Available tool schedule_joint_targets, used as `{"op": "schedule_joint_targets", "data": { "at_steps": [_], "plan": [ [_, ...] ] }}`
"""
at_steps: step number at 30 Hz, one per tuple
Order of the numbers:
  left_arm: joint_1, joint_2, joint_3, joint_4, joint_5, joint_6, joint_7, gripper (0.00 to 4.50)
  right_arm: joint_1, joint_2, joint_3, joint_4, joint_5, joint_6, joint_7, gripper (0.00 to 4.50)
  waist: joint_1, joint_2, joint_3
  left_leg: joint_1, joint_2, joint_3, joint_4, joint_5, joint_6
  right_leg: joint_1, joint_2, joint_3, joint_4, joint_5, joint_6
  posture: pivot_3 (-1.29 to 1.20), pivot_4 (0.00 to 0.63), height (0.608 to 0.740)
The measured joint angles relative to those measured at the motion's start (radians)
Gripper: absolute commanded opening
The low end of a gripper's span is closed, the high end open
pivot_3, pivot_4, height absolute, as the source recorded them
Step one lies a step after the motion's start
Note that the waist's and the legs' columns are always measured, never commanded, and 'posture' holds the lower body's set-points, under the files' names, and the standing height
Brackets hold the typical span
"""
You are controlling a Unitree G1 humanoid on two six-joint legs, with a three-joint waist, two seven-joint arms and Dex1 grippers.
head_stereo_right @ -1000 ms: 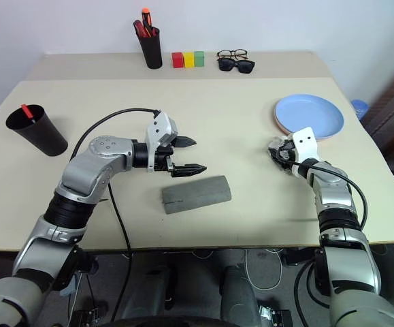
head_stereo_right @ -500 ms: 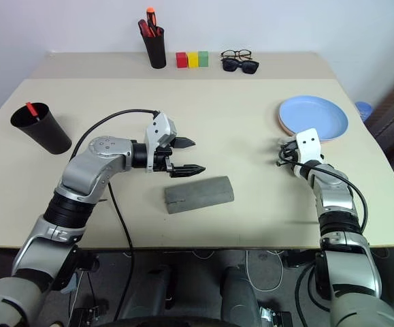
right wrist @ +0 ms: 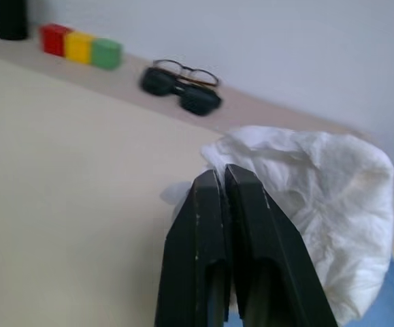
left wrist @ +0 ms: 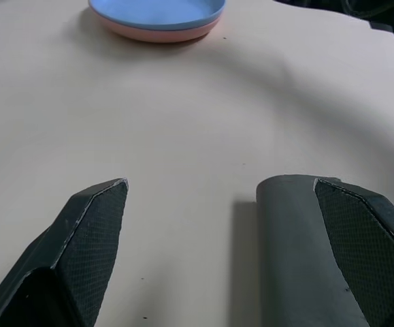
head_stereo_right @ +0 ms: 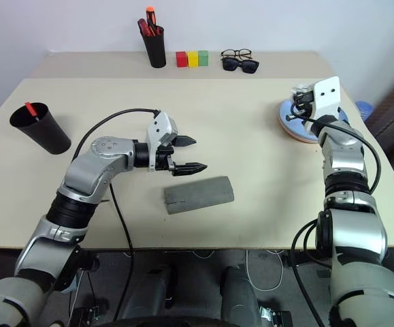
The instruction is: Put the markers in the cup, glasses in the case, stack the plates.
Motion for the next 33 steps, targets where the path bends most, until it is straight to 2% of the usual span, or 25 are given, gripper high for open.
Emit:
{"op": "schedule_joint_targets", "data": {
  "at_steps": [3,6,7,13,16,20,23,27,30,33],
  "plan": [
    [0.032,0.001,0.014,-0.025,-0.003,0.000,0.024,4.50,-0.032,-0.018,0.010,0.109,-0.040,-0.019,-0.026,1.84,-0.002,0.000,0.000,0.000,0.000,0.000,0.000,0.000,0.000,0.000,0.000,0.000,0.000,0.000,0.000,0.00,0.150,0.740],
    [0.055,-0.004,0.046,-0.037,-0.007,-0.001,0.064,4.50,-0.041,-0.023,0.016,0.161,-0.074,-0.026,-0.056,3.50,-0.004,0.000,0.000,0.000,0.000,0.000,0.000,0.000,0.000,0.000,0.000,0.000,0.001,0.000,0.000,0.00,0.150,0.740],
    [0.055,-0.004,0.057,-0.038,-0.008,-0.002,0.078,4.50,-0.041,-0.024,0.017,0.170,-0.081,-0.026,-0.064,3.93,-0.004,0.000,0.000,0.000,0.000,0.000,0.000,0.000,0.000,0.000,0.000,0.000,0.001,0.000,0.000,0.00,0.150,0.740],
    [0.128,-0.003,0.100,-0.056,-0.008,-0.031,0.134,4.50,-0.041,-0.028,-0.002,0.182,-0.089,-0.075,-0.052,3.93,-0.006,0.000,0.000,0.000,0.000,0.000,0.000,0.000,0.000,0.000,0.000,0.001,0.001,0.000,0.000,0.00,0.150,0.740],
    [0.228,-0.003,0.112,-0.122,0.000,-0.116,0.152,4.50,-0.003,-0.036,-0.023,0.120,-0.055,-0.134,0.049,3.93,-0.005,0.000,0.000,0.000,0.000,0.000,-0.001,0.000,0.000,0.000,0.000,0.001,0.001,0.000,0.000,0.00,0.150,0.740],
    [0.332,0.002,0.124,-0.200,-0.002,-0.187,0.170,4.50,0.145,-0.048,-0.054,-0.054,0.027,-0.121,0.208,3.93,0.007,0.000,0.000,0.000,0.000,0.000,0.001,0.000,0.000,0.001,0.000,0.000,0.001,0.000,-0.001,0.00,0.150,0.740],
    [0.410,0.002,0.176,-0.255,-0.041,-0.196,0.184,4.50,0.471,-0.065,-0.107,-0.448,0.136,-0.015,0.283,3.93,0.023,0.000,-0.001,0.000,0.000,-0.001,0.000,0.000,0.000,0.002,0.000,0.000,0.000,-0.001,0.001,0.00,0.150,0.740],
    [0.479,0.000,0.263,-0.284,-0.067,-0.201,0.238,4.50,0.831,-0.074,-0.196,-0.839,0.253,0.195,0.296,3.93,0.025,0.005,-0.002,0.000,0.000,0.001,0.001,-0.001,0.001,0.000,-0.001,0.002,0.000,-0.002,-0.004,0.00,0.150,0.740],
    [0.565,-0.010,0.311,-0.330,-0.071,-0.263,0.278,4.50,1.028,-0.076,-0.294,-1.084,0.325,0.297,0.279,3.93,0.011,0.006,-0.004,0.004,0.001,0.002,0.001,-0.001,0.000,0.002,0.000,0.003,0.000,-0.004,-0.003,0.00,0.150,0.740],
    [0.625,-0.012,0.342,-0.331,-0.060,-0.302,0.320,4.50,1.135,-0.068,-0.340,-1.187,0.358,0.342,0.269,3.93,0.004,0.006,-0.004,0.005,0.001,0.002,0.001,-0.001,0.000,0.003,0.000,0.003,0.000,-0.004,-0.003,0.00,0.150,0.740]
  ]
}}
